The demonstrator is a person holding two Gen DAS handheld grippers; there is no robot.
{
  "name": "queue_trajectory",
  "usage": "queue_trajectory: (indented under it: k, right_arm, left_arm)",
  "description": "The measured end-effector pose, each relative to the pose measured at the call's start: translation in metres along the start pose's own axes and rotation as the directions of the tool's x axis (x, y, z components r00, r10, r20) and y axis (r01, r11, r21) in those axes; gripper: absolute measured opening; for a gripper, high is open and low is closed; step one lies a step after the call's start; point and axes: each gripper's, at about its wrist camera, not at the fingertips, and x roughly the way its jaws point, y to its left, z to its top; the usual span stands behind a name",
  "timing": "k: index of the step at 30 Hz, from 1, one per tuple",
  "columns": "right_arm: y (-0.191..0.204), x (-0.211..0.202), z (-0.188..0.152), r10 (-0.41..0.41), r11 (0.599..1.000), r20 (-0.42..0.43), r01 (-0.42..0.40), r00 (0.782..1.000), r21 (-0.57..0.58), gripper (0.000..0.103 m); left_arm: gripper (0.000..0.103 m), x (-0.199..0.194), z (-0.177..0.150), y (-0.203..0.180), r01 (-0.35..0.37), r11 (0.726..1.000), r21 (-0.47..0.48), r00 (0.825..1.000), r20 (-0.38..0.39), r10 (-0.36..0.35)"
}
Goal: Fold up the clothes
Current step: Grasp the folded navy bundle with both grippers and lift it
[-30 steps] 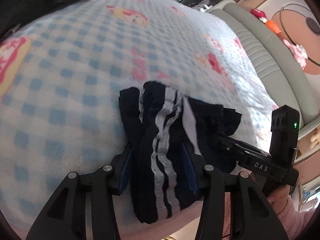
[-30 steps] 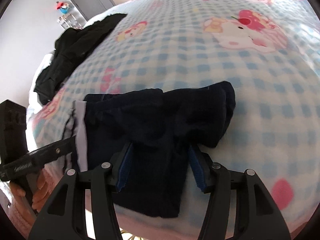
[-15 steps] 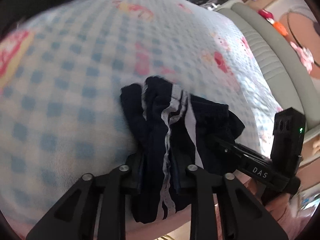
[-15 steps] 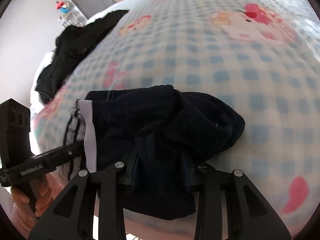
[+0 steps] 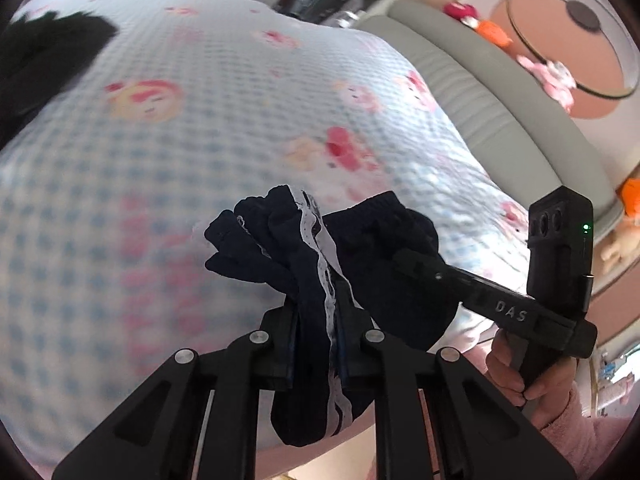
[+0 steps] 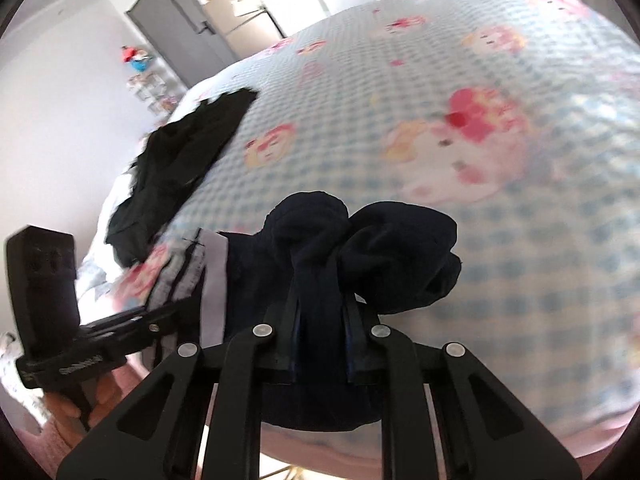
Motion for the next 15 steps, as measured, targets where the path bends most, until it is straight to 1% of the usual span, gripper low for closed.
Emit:
queue_trajectory:
  k: [4, 7, 10, 13, 15]
  right_arm:
    - [-0.037, -0.015, 0.021, -0.07, 0.997, -0.013, 0.07, 0.997, 0.013, 0.015]
    - [-0.067, -0.032, 0.042, -0.094, 0.995, -0.002, 0.094, 0.996, 0.036, 0.015]
    - [-0.096, -0.049, 0.064, -0.12, 0.991, 0.012, 0.119, 0.993, 0.057, 0.015]
    - [-0.121, -0.065, 0.09, -0.112, 0.99, 0.03, 0.109, 0.993, 0.086, 0.015]
    - [-0.136, -0.075, 0.111, -0.123, 0.989, 0.055, 0.118, 0.991, 0.089, 0.015]
  left_arm:
    - [0.015, 0.038, 0.021, -0.033, 0.01, 0.999, 0.051, 0.998, -0.058, -0.007]
    - [0.015, 0.067, 0.038, -0.063, 0.029, 0.996, 0.084, 0.997, -0.08, -0.022]
    - [0.015, 0.092, 0.061, -0.094, 0.053, 0.993, 0.101, 0.996, -0.083, -0.044]
    - [0.015, 0.111, 0.09, -0.122, 0.078, 0.99, 0.114, 0.995, -0.072, -0.07]
    - [0.015, 0.123, 0.111, -0.138, 0.088, 0.988, 0.124, 0.995, -0.063, -0.08]
